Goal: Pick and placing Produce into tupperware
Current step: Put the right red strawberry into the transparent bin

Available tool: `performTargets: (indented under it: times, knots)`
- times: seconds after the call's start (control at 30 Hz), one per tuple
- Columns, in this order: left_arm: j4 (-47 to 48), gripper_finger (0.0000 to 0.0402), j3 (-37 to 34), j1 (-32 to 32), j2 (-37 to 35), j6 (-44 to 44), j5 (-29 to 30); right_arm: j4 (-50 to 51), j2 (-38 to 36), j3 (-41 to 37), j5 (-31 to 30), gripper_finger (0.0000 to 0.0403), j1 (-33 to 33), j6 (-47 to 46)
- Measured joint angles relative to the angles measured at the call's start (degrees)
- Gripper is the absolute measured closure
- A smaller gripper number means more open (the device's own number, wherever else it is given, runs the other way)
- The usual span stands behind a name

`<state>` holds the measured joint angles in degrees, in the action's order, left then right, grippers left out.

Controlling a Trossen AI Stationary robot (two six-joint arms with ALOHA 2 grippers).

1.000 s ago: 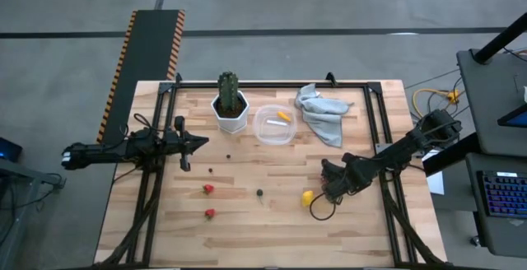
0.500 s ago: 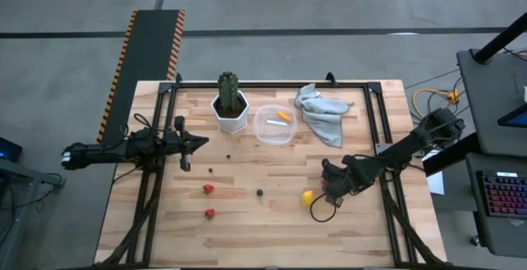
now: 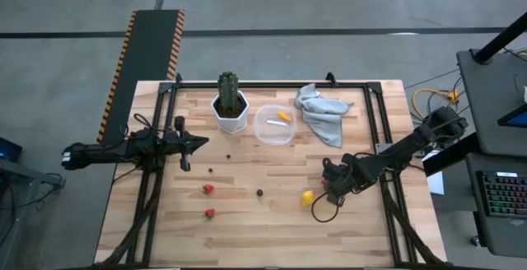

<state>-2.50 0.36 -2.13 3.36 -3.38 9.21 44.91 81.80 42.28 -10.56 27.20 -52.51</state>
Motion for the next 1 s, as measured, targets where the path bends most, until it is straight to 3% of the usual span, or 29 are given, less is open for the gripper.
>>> performTargets:
  times: [0.17, 0.77, 1.0]
  knots:
    - [0.0, 0.0402, 0.0, 0.0, 0.0, 0.0, 0.0, 0.1, 0.0, -1.2, 0.0, 0.0203, -0.1, 0.0]
    - [0.0, 0.0402, 0.0, 0.0, 0.0, 0.0, 0.0, -3.9, 0.0, -3.7, -0.6, 0.0203, -0.1, -1.3]
    - [0.0, 0.0402, 0.0, 0.0, 0.0, 0.0, 0.0, -3.9, 0.0, -3.9, -0.6, 0.024, -0.1, -1.3]
